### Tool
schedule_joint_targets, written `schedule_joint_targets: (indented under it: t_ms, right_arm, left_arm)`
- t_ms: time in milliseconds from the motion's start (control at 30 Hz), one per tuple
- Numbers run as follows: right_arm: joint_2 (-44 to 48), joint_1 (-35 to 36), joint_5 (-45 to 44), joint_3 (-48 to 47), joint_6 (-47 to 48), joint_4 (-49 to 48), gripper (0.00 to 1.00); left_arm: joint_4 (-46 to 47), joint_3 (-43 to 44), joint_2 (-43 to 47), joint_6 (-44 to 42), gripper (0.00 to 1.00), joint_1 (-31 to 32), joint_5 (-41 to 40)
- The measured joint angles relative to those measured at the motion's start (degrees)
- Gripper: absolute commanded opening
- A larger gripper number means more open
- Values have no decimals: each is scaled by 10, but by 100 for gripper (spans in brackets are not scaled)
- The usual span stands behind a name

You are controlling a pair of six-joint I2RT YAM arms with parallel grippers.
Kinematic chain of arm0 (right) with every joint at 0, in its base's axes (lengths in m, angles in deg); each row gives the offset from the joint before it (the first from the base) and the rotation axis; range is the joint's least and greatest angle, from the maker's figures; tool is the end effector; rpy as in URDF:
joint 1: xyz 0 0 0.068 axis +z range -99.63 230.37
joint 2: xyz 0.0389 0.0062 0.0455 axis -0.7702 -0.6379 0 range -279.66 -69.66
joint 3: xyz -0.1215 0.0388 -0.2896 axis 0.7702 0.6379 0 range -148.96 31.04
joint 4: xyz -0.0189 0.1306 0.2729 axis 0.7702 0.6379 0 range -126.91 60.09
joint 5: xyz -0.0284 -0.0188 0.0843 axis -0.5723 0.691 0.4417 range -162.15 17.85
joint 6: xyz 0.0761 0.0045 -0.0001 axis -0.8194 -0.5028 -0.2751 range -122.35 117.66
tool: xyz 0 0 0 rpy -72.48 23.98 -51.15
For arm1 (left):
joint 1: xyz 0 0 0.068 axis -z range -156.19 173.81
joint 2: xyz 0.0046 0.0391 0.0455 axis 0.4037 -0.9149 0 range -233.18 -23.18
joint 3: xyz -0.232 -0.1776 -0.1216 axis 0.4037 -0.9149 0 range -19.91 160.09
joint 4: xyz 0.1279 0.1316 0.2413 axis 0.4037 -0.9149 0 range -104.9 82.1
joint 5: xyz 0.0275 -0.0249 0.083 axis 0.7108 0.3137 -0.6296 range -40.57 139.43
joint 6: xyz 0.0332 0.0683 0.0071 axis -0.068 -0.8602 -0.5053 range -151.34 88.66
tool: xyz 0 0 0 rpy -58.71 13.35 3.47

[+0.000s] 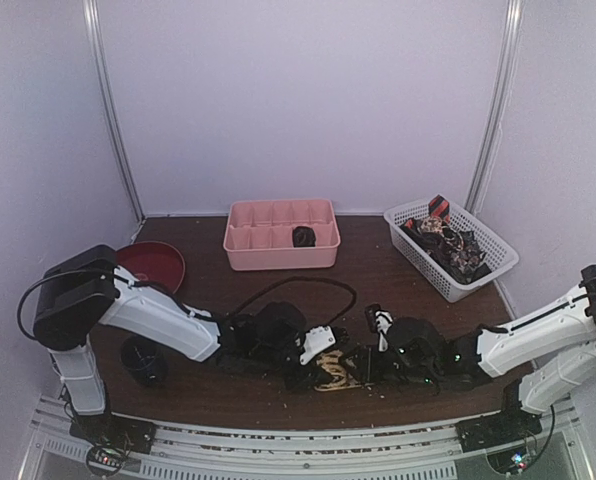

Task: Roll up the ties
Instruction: Roll the tie at the center of the board.

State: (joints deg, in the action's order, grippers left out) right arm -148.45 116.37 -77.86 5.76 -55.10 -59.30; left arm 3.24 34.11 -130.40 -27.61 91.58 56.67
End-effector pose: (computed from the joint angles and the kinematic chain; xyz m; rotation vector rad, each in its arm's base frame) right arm 0.1273 0.2701 0.1483 -0.2029 2.3154 1.0695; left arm 0.1571 -0.4059 0.1205 1.3446 2.0210 -0.7547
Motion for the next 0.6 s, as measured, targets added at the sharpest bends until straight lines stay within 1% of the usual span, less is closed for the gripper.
schedule_joint_targets:
  t_ms: [233,467,600]
  right_arm:
    - [-10,12,-14,-18,-11,14,40]
    - [-45,14,-13,-29,-17,-4,38]
    - [-64,20,-13,-31,-22,-16,33]
  left_arm:
    - [-1,0,0,0,47,0,-1]
    - [0,0,0,-2,47,0,5]
    - [-7,0,-1,-2,58,0,4]
